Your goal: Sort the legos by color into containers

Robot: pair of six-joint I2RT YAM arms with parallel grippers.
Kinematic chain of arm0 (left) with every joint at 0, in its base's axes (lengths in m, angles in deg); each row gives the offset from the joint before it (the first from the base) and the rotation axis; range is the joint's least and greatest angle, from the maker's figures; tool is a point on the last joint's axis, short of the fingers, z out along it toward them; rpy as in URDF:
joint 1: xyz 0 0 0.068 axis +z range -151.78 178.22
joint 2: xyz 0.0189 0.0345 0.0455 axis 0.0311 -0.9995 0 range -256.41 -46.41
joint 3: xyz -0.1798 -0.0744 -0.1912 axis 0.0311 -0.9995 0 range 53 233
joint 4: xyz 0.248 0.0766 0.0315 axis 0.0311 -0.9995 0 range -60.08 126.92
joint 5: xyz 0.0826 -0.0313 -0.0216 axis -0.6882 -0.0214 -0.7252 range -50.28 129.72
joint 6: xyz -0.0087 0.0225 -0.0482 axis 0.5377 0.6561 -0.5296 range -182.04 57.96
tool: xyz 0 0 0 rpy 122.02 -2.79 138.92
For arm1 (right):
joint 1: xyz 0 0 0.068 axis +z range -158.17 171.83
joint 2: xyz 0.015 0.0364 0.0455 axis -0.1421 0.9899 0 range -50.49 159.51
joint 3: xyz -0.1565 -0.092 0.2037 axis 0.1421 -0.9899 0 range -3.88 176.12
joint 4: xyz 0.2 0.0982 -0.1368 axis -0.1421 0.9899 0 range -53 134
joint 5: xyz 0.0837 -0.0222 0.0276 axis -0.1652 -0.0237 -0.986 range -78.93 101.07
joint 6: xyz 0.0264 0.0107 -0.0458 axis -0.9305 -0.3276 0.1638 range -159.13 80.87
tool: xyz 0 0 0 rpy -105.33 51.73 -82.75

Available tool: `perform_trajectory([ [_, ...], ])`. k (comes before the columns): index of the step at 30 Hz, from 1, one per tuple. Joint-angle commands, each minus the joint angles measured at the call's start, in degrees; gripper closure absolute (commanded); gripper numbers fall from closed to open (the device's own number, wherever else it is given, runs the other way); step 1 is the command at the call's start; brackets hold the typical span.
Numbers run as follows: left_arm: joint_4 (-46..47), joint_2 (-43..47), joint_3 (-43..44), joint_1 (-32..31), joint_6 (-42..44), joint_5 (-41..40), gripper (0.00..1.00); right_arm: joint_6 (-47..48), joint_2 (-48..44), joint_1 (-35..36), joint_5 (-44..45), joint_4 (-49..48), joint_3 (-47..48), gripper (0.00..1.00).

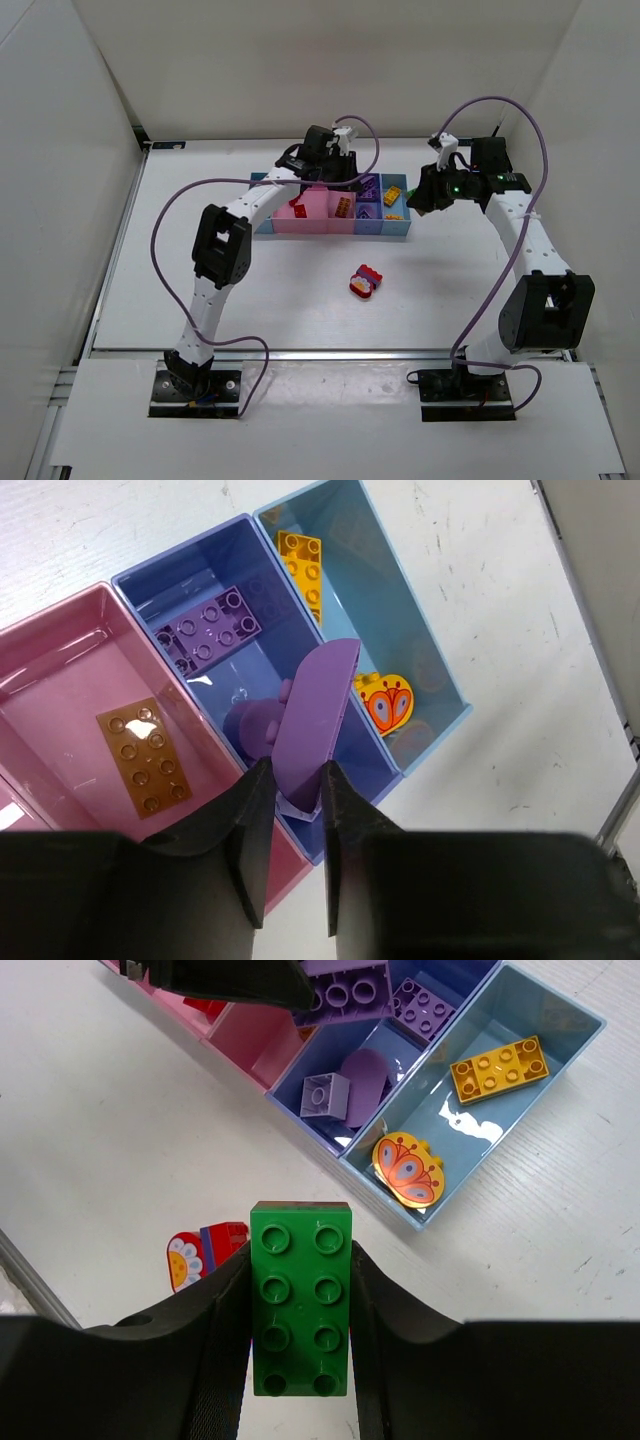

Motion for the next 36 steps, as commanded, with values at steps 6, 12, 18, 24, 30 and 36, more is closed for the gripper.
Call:
perform_trajectory([
  [6,-0.69,-0.79,3.51,0.00,0.26,-2.02,0.47,-0.13,-1.18,-0.59,-1.63,-0.41,0.18,0.87],
  [12,3.68,1.31,1.24,0.87,2.54,4.46,0.44,1.10,-0.21,-0.59,-6.53,-0.76,0.09,0.88],
  [18,22.68,11.50,-11.07,6.40,-3.93,33.14,0.47,-1.17,3.39,-1.90,-24.36,-3.55,0.88,0.89],
  [24,38.15,18.88,-22.58,12.12,-13.26,54.03,0.43,-4.18,9.27,-1.38,-42.31,-8.14,4.21,0.90],
  [30,46.69,23.02,-26.81,12.57,-18.45,58.36,0.42,-2.33,14.11,2.03,-48.82,-6.74,8.96,0.90],
  [36,46.95,25.56,-29.97,12.39,-16.97,56.87,0.44,-22.41,17.54,5.21,-45.41,-18.83,10.99,0.94],
])
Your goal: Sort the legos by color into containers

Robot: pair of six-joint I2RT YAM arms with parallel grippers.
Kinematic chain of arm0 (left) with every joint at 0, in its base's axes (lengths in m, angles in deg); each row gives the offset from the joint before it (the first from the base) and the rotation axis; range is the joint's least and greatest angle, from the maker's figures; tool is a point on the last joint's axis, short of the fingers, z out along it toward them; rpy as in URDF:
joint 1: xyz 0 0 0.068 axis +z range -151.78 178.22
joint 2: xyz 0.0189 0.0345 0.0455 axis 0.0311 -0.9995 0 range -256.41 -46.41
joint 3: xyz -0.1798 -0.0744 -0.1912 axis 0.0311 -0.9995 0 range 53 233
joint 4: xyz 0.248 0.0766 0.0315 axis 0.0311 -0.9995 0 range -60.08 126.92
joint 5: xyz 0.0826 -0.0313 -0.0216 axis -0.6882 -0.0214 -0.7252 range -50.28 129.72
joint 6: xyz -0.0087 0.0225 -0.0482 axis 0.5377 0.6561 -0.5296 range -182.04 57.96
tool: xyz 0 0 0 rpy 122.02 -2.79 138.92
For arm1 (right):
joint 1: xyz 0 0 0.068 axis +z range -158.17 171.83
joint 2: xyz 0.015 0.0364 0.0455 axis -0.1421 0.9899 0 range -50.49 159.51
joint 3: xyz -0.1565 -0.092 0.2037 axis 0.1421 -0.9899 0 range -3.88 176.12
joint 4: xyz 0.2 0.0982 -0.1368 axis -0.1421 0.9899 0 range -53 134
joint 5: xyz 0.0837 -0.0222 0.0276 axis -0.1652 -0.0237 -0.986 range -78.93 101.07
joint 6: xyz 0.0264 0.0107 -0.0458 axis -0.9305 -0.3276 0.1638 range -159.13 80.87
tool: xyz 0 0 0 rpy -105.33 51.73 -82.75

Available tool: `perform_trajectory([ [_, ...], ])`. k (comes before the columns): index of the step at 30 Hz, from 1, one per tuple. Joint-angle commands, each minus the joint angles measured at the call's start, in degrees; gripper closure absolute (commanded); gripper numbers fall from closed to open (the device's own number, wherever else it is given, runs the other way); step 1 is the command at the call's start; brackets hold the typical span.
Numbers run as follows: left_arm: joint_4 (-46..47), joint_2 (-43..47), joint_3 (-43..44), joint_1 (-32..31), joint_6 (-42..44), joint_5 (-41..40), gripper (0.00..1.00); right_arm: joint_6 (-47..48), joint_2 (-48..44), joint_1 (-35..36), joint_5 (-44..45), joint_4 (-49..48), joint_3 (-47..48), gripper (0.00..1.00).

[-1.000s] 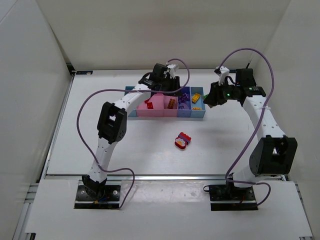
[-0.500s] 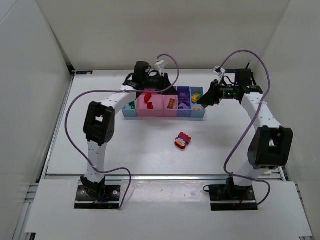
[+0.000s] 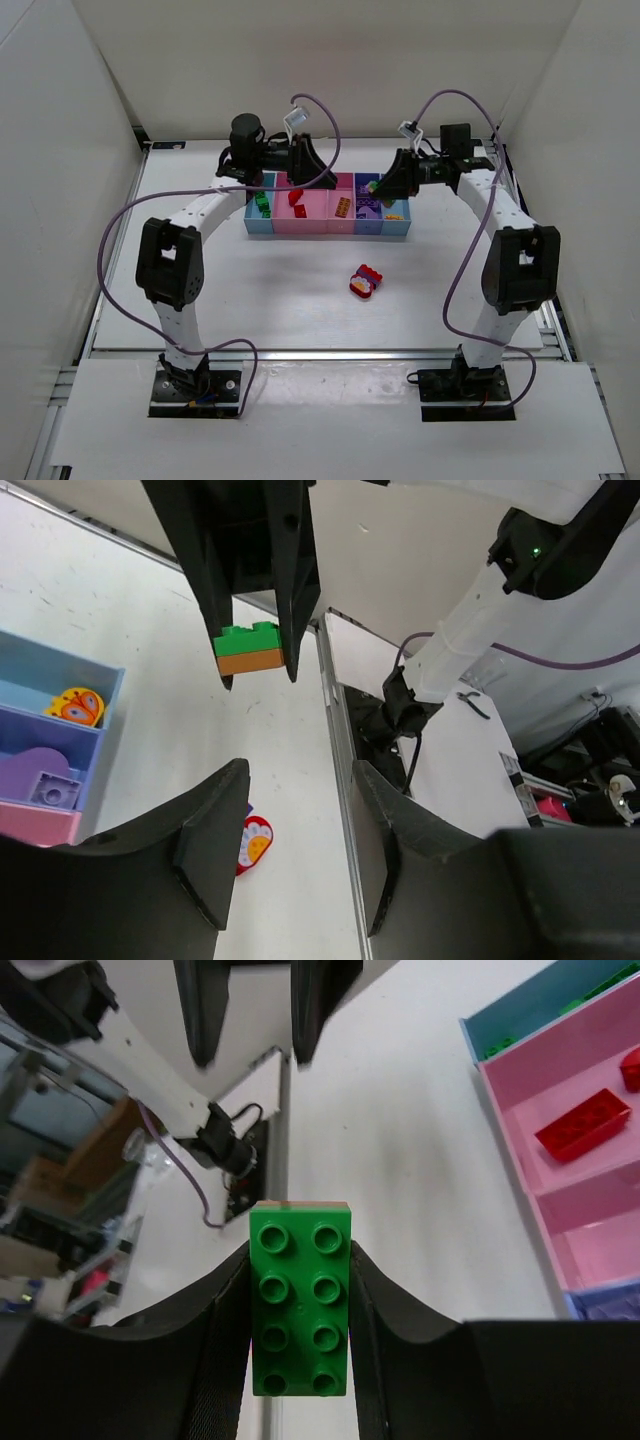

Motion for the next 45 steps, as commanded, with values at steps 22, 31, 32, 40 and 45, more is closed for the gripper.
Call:
perform_trajectory([
  [22,-3.71,11.27,-8.33,-1.98,5.67,-19.10,0.39,-27.42,-0.87,8.18,-0.53,-25.21,-0.57,0.96],
  [31,1.05,9.52,-9.21,-1.81,1.28,-10.58,0.33,-24.24,-0.43,10.11,-0.88,-22.39,1.98,0.96],
  [32,1.83,8.99,-9.12,-1.72,0.75,-9.87,0.33,-24.07,-0.52,10.29,-0.88,-22.47,2.07,0.96],
  [40,5.62,8.90,-11.40,-1.63,-1.72,-7.14,0.33,-23.45,-0.26,10.73,-0.61,-22.56,2.86,0.96],
  [45,5.71,8.81,-11.49,-1.63,-1.54,-7.13,0.34,-23.54,-0.08,10.99,-0.61,-22.56,3.39,0.96],
])
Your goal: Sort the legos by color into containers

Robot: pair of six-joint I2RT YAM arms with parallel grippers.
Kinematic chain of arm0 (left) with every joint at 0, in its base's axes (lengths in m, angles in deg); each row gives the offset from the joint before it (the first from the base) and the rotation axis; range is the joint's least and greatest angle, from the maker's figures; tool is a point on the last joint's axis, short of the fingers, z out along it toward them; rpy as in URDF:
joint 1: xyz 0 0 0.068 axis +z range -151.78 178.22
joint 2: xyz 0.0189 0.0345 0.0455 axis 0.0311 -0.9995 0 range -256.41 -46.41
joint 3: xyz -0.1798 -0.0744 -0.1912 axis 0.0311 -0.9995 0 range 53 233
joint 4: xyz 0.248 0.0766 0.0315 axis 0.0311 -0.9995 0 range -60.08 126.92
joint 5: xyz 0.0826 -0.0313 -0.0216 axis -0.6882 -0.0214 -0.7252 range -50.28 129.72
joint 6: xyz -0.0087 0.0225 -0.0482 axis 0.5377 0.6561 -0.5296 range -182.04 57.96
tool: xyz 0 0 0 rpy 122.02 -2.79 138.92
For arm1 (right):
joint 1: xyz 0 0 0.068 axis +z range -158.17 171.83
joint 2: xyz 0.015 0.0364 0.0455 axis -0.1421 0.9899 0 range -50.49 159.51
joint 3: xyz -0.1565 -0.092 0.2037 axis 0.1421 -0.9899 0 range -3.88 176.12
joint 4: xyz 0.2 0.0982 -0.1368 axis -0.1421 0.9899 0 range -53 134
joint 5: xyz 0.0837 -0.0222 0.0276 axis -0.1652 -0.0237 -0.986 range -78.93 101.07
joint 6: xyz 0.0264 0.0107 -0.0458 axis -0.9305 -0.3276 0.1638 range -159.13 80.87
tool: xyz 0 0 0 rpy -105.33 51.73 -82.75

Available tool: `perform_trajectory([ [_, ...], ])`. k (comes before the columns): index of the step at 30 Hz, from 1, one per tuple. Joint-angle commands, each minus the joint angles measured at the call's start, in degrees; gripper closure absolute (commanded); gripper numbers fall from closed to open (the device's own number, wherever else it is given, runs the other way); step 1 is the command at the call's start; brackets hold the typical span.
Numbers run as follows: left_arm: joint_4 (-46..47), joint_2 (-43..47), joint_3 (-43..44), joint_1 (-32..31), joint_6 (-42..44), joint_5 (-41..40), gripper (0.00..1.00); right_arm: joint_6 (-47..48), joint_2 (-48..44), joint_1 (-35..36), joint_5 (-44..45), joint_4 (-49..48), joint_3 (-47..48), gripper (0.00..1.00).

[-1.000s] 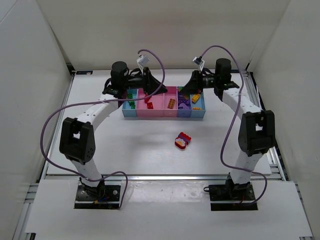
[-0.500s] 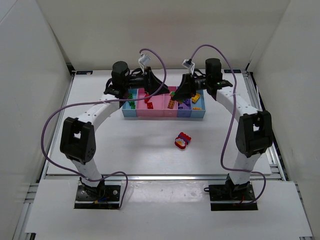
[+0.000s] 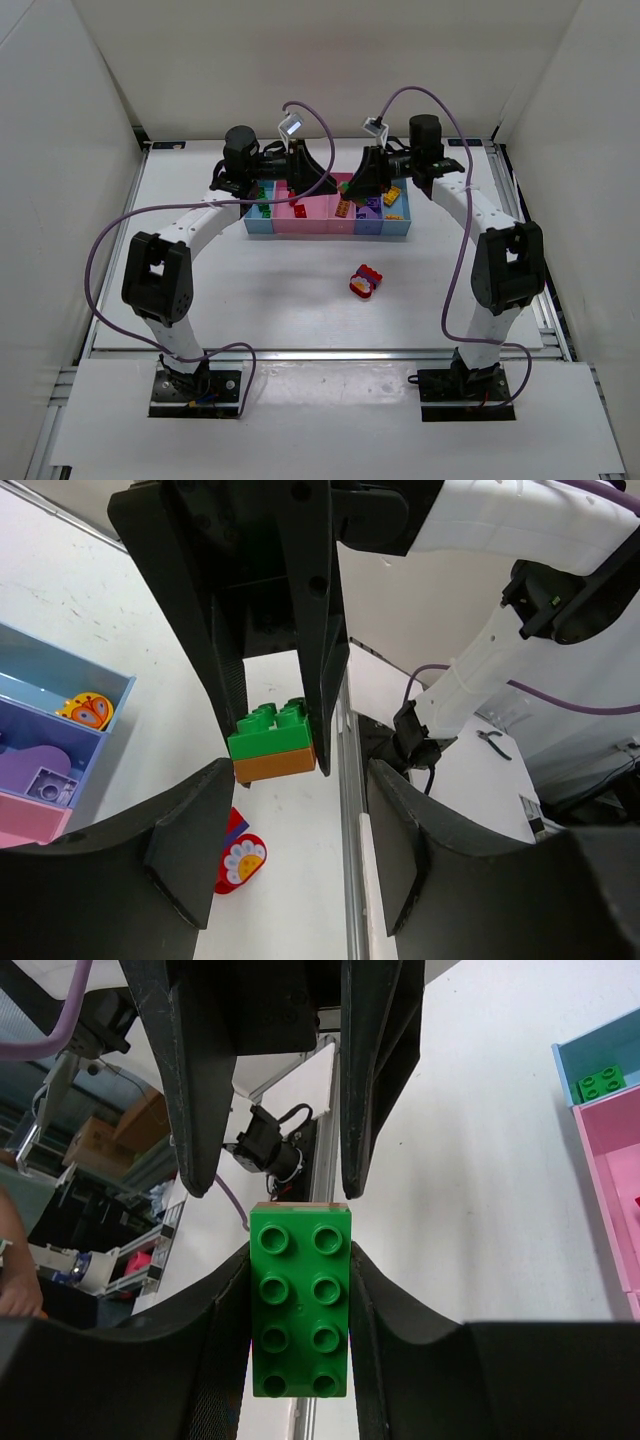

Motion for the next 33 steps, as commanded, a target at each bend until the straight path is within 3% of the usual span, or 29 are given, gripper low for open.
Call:
perform_trajectory([
  [1,1.75,0.51,-0.48,0.12,-0.14,1.26,0.34,1.05,-1.70,0.67,-1.16,0.13,3.06,0.96],
  [11,1.75,-0.02,-0.21,0.12,-0.14,0.64,0.36,1.32,-1.52,1.20,-0.81,0.13,3.50,0.96],
  [21,1.75,-1.34,0.31,0.12,-2.25,1.26,0.51,2.28,-1.35,1.20,-0.28,0.83,4.03,0.96],
  [33,1.75,-2.39,2.25,0.03,-3.30,2.05,0.51,5.80,-1.00,1.12,0.95,4.34,4.99,0.96],
])
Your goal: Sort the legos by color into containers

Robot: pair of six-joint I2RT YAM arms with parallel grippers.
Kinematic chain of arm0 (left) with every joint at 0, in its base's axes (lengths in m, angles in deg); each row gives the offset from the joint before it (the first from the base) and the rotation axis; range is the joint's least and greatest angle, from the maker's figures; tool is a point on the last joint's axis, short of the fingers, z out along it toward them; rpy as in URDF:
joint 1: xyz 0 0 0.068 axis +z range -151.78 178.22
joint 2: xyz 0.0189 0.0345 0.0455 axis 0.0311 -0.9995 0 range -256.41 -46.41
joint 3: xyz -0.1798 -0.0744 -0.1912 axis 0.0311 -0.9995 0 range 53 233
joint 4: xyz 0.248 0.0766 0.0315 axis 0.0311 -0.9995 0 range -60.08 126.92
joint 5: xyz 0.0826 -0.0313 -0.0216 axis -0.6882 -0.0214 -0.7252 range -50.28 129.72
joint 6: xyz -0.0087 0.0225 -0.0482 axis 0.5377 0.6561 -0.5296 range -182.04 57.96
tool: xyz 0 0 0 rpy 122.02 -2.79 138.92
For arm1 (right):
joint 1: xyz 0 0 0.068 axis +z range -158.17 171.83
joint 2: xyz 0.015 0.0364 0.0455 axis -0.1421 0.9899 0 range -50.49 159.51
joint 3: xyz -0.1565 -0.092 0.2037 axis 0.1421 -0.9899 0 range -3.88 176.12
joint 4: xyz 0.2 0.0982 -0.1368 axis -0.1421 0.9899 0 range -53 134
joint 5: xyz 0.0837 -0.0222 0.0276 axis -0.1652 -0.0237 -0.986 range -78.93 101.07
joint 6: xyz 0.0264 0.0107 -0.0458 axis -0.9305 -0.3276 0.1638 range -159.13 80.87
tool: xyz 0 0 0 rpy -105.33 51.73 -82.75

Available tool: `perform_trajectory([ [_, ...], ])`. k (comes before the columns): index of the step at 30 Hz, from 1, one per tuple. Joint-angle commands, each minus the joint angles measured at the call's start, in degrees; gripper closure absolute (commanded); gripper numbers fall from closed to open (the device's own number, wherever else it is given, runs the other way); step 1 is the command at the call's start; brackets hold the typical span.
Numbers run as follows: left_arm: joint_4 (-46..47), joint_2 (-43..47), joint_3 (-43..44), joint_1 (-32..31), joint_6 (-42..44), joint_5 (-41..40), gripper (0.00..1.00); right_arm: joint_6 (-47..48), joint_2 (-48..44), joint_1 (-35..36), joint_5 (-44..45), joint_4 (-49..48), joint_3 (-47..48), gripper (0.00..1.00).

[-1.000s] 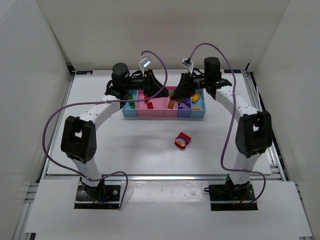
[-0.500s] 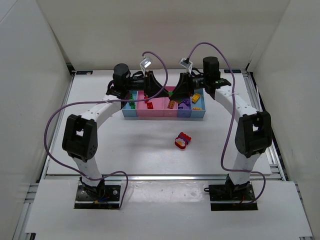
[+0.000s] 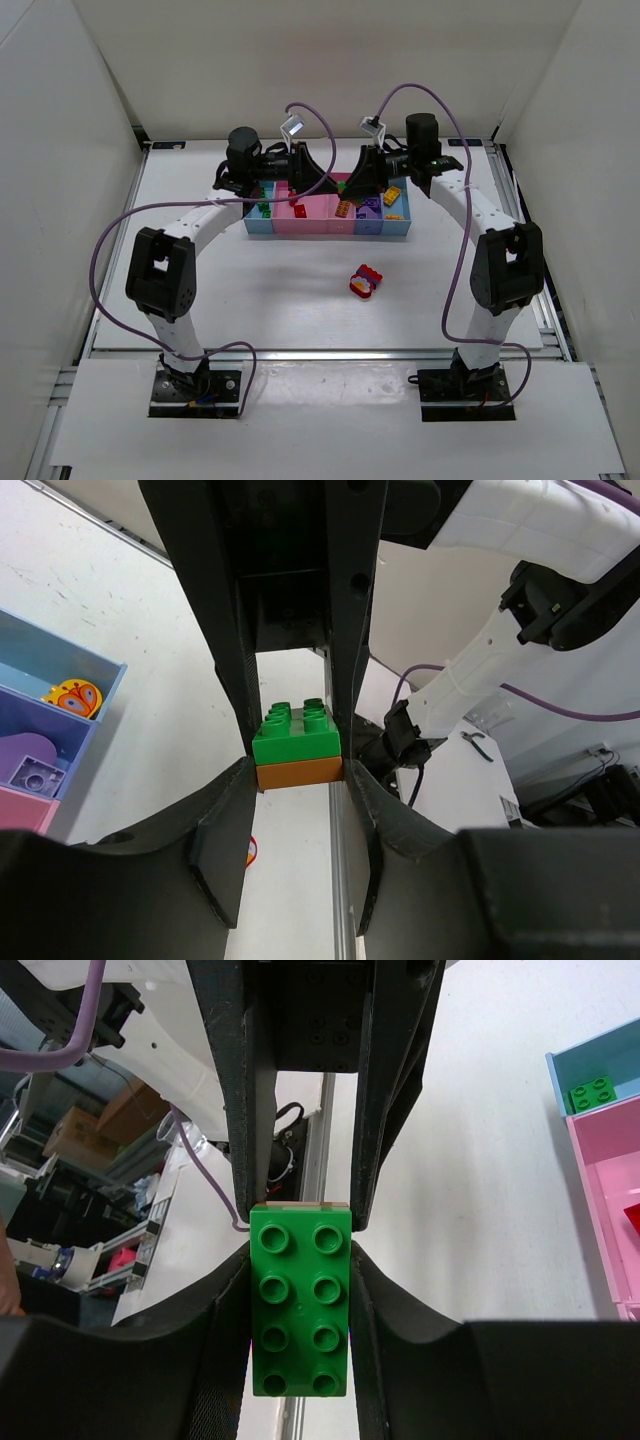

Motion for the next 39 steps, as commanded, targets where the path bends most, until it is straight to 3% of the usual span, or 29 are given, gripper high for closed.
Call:
perform_trajectory([
  [1,0.46,-0.47,2.10,0.01,-0.51,1.42,0.51,1.80,-1.00,0.17,-0.04,0.54,3.22,0.96],
  [5,0.46,-0.56,2.36,0.01,-0.86,1.41,0.54,2.77,-0.82,0.18,0.67,1.16,3.49,0.96],
  [7,0.46,-0.73,2.71,-0.08,-0.86,1.41,0.62,3.38,-0.65,0.18,0.93,1.77,3.66,0.96],
  [13,0.37,-1.00,3.59,-0.25,-1.21,1.59,0.73,4.26,-0.56,0.18,1.55,2.91,3.75,0.95],
  [14,0.37,-1.00,3.50,-0.25,-1.21,1.59,0.78,4.09,-0.73,0.18,1.98,3.00,3.75,0.91],
  [18,0.46,-0.47,2.72,-0.25,-0.16,2.20,0.84,3.82,-0.91,0.18,3.04,3.88,3.67,0.51],
  [25,0.20,0.41,0.25,-0.25,1.16,2.82,0.86,3.82,-1.87,0.18,3.39,4.50,3.40,0.29],
  [34,-2.44,1.29,-0.89,0.27,3.88,3.52,0.87,5.32,-3.02,-0.52,3.66,6.61,2.61,0.27],
  [37,-2.96,1.55,-1.07,0.45,4.41,3.70,0.87,5.58,-3.28,-1.66,3.57,6.69,2.35,0.31],
  [39,-3.40,1.55,-1.07,0.45,4.41,3.70,0.87,5.58,-3.28,-2.11,3.31,6.78,2.09,0.40],
])
